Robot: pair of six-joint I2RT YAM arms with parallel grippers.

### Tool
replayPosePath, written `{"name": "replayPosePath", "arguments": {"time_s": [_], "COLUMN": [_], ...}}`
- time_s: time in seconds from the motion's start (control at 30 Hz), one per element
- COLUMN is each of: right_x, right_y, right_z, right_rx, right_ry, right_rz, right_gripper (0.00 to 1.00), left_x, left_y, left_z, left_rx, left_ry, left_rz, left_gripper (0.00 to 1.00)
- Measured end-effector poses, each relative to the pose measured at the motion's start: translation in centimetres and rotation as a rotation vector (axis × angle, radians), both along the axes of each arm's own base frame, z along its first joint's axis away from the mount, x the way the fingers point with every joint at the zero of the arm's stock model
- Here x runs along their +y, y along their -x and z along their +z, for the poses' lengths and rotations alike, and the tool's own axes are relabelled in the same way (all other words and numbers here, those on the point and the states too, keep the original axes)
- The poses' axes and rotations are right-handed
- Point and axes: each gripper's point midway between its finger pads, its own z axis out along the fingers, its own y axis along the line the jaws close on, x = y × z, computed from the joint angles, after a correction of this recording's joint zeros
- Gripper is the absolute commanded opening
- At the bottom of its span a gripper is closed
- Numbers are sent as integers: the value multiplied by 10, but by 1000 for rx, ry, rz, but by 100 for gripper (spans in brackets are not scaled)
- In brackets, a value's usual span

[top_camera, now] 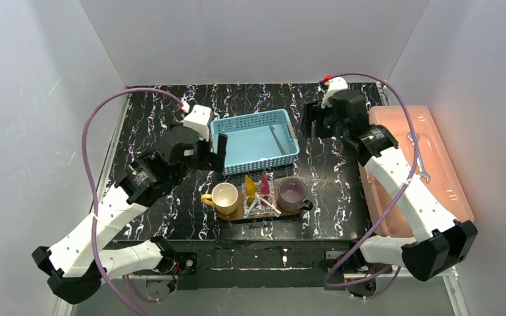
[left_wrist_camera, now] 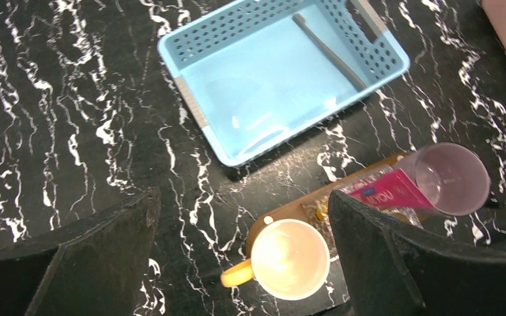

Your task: Prepare toiletry sets of a toothbrush and toothpaste on the tray

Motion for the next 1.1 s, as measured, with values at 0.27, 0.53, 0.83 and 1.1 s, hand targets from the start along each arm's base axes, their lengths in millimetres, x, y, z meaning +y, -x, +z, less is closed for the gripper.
{"name": "replayPosePath", "arguments": {"time_s": [0.27,0.53,0.83,1.1], "right_x": [-48,-58,-69,-73], "right_y": [-13,30,68,80], "right_z": [16,34,28,23], "right_rx": [-21,-131,-207,-219], "right_ry": [-82,-151,-210,-249], "right_rz": [-129,-96,-83,-101], "right_gripper": [89,98,98,98], "left_x": [56,81,91,92], "left_y": [-27,-7,26,55], "left_z": [2,-16,-29,-27], "left_rx": [27,14,-33,-97], "left_ry": [64,101,178,277], "left_rz": [175,225,200,134], "left_gripper": [98,98,98,98]}}
